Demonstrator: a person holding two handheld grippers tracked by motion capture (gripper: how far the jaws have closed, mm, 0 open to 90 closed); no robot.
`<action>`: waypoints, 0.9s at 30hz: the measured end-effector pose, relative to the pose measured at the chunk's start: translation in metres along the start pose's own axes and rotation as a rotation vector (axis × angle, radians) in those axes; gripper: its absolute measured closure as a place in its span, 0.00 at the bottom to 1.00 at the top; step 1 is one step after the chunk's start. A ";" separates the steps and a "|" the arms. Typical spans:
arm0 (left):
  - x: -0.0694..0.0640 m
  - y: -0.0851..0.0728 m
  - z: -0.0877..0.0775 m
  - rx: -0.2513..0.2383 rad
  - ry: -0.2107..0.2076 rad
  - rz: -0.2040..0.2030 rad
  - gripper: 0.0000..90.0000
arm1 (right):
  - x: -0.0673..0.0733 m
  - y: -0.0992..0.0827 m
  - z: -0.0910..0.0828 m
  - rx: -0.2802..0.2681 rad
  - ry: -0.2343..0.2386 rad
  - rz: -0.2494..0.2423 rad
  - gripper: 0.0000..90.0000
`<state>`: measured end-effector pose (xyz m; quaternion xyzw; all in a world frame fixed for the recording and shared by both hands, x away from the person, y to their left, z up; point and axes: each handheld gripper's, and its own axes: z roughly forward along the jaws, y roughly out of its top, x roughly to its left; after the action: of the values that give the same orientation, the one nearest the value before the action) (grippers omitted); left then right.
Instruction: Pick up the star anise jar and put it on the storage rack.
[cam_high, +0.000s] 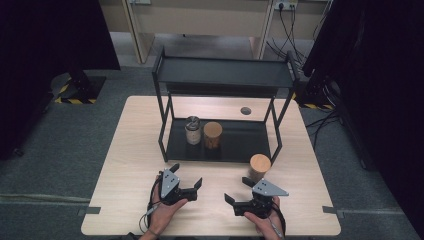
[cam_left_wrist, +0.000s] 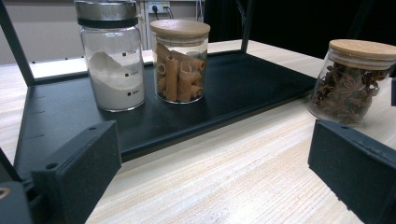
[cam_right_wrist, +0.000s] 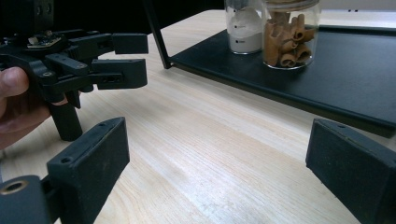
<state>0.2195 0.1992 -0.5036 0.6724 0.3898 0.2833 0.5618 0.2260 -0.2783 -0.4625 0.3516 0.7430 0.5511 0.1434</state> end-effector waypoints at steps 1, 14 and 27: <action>0.000 0.000 0.000 0.000 0.000 -0.001 0.02 | 0.000 0.000 -0.001 -0.001 -0.002 0.000 0.07; 0.000 0.000 0.000 -0.001 0.000 0.000 0.02 | -0.004 -0.004 -0.010 -0.010 -0.023 0.019 0.07; 0.000 0.000 0.000 0.000 0.000 0.001 0.02 | -0.007 -0.008 -0.022 -0.022 -0.049 0.038 0.07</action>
<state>0.2194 0.1992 -0.5036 0.6727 0.3893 0.2835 0.5617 0.2146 -0.3000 -0.4638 0.3773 0.7263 0.5533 0.1551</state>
